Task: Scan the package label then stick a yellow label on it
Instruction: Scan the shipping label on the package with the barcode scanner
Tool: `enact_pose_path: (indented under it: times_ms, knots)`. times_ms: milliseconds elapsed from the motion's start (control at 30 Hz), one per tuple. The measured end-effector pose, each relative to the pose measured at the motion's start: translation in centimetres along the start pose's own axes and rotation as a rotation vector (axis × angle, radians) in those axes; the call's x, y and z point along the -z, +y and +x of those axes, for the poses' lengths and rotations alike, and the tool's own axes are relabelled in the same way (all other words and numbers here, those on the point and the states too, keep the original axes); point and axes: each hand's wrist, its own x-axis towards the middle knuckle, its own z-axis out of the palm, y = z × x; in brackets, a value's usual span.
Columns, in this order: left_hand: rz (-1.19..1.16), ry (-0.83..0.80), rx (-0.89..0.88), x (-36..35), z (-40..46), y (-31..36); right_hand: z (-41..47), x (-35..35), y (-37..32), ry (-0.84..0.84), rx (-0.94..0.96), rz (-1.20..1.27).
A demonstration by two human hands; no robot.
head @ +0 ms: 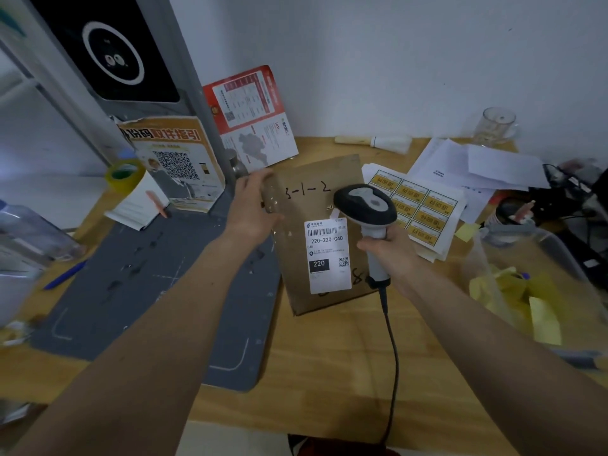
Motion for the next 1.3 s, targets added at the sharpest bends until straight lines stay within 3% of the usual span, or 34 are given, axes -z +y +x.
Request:
enact_pose_path:
  times_ms: [133,700,1300]
  knots:
    - [0.036,0.042,0.043,-0.4,0.1,0.2,-2.0,-0.4,-0.7,0.109,0.073,-0.007]
    - [0.089,0.033,0.103,-0.4,-0.3,1.1,-7.6,0.1,0.3,0.016,0.186,-0.078]
    - [-0.053,-0.023,0.2,-0.4,0.8,0.1,-8.7,0.7,0.2,0.029,0.122,-0.015]
